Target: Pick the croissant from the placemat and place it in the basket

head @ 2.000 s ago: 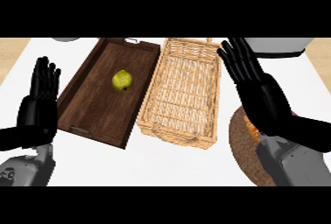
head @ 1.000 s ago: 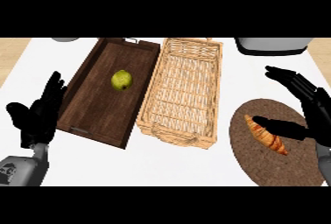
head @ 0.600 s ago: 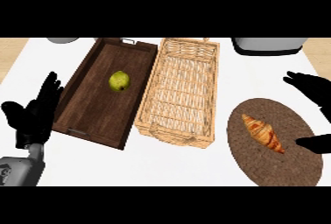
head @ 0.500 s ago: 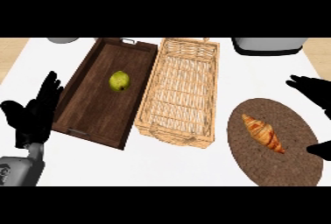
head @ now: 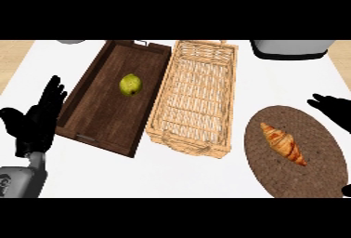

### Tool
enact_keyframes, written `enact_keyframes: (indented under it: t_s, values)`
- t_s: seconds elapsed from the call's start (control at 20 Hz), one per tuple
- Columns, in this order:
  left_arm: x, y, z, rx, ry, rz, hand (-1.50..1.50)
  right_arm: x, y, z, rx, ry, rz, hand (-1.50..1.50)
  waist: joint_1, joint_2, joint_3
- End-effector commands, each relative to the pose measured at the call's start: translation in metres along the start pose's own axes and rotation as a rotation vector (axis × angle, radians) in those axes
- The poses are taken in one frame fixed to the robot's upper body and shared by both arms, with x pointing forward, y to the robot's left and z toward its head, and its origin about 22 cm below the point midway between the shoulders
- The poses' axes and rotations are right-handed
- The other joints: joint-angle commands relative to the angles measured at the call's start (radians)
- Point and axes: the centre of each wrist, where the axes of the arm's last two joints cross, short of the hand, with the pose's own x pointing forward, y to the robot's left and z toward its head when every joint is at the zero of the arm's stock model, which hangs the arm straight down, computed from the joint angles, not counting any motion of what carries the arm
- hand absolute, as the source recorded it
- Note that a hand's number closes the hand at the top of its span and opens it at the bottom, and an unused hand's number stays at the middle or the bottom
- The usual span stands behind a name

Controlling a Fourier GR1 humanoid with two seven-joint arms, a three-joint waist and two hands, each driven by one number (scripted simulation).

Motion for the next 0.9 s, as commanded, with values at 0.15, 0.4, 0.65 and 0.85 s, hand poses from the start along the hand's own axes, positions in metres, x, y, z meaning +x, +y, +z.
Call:
enact_keyframes:
  t_s: [0.15,0.4,0.65,0.85]
  values:
    - [0.004,-0.010,0.002,-0.013,0.001,-0.013,0.00,-0.015,0.020,0.003,-0.060,-0.030,-0.101,-1.50,0.008,0.002,0.001]
    - [0.007,-0.006,0.001,-0.017,-0.007,-0.007,0.00,-0.030,0.069,-0.013,-0.039,-0.049,-0.119,-1.50,0.010,0.003,0.002]
    - [-0.001,-0.013,-0.006,-0.024,0.007,0.005,0.00,-0.027,0.087,-0.033,-0.054,-0.091,-0.119,-1.50,0.011,0.004,0.001]
    - [0.008,-0.014,-0.006,-0.008,-0.006,0.001,0.00,-0.032,0.096,-0.030,-0.079,-0.101,-0.097,-1.50,0.009,0.003,0.001]
